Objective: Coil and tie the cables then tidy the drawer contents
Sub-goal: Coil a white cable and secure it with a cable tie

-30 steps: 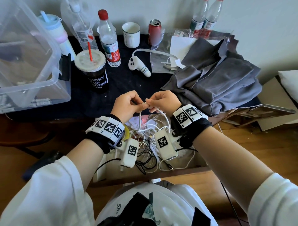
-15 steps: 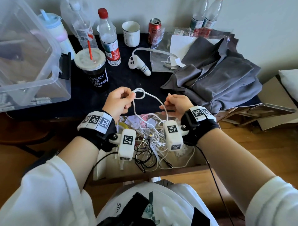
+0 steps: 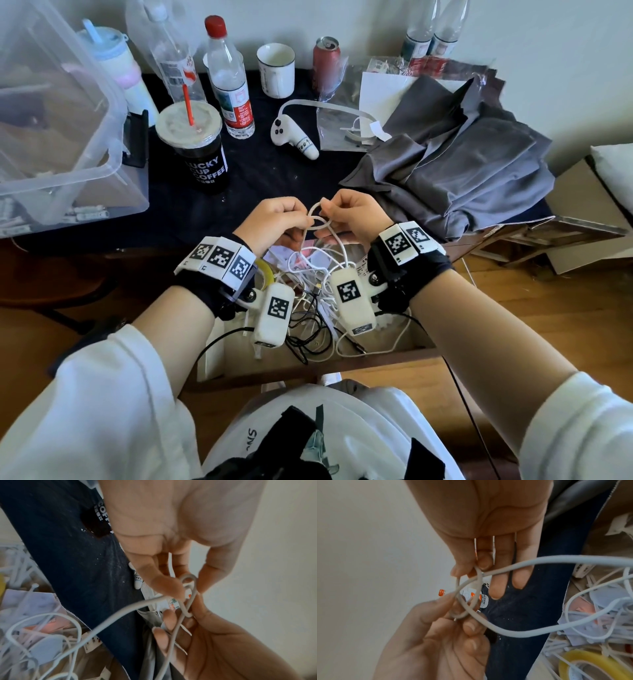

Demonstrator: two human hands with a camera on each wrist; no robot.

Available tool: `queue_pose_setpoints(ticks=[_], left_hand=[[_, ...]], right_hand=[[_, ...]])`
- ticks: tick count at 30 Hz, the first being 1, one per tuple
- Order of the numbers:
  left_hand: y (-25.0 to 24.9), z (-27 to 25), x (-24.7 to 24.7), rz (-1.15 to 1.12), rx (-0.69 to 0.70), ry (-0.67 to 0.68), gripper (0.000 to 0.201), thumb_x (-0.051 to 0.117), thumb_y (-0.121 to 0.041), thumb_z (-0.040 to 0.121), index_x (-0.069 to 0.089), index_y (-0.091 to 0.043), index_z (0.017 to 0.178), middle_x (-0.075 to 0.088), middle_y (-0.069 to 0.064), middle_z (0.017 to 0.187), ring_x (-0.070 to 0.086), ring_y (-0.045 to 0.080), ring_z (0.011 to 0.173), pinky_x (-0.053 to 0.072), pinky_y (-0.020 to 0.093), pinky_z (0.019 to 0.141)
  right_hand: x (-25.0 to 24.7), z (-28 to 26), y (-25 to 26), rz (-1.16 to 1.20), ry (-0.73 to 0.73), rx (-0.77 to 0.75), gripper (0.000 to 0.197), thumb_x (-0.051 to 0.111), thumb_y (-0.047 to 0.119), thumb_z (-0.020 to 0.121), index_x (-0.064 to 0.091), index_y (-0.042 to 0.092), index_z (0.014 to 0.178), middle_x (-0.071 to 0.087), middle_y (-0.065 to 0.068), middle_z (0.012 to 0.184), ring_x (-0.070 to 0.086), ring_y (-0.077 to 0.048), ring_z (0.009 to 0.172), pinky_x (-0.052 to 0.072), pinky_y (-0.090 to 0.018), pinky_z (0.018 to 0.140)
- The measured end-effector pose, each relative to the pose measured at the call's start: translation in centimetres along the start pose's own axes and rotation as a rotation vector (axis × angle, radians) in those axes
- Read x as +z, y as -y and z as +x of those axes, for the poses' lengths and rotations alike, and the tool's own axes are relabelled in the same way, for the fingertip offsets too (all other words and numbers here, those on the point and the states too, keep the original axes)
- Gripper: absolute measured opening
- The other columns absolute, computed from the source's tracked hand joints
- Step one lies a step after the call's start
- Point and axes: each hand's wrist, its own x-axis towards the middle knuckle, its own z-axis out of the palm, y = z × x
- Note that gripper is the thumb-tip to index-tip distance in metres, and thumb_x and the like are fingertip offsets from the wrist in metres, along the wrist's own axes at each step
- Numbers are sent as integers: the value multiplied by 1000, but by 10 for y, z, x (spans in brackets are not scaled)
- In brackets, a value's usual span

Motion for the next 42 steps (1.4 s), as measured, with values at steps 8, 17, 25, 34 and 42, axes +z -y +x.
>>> queue_pose_setpoints(ticks=[8,17,25,34,42], left_hand=[[-4,-4,1,-25,-39,86,13,53,-15,69,44,-10,60,32,-6,47,29,7,42,20,18,40],[10,0,-5,30,-151,-126,45,58,-19,88,35,-18,49,26,-5,45,21,11,38,16,26,46],[14,1,-5,-147,-64,-145,49,49,-34,96,46,-15,51,46,0,63,36,7,46,24,20,45],[3,-1,-5,34,-124,-16,38,59,-7,83,46,-15,48,39,-3,46,22,9,36,12,23,42],[16,4,-12,-88,-303,-235,54,48,-43,95,35,-14,51,62,1,54,27,7,34,17,15,34]], right_hand=[[3,-1,-2,68,-56,82,30,48,22,97,49,9,70,50,-6,62,63,-11,50,55,-27,47],[2,-2,-9,-118,-59,149,25,48,13,92,50,11,68,53,-5,52,57,-12,41,54,-30,54],[-4,-4,-12,-19,-231,185,29,39,5,91,39,11,62,45,-6,60,56,-19,42,53,-37,59],[-9,-1,-13,17,-400,245,24,41,16,92,45,15,68,60,-18,86,66,-38,85,53,-54,83],[-16,3,-16,193,-470,187,21,31,9,96,40,8,76,40,-8,75,60,-25,61,55,-51,68]])
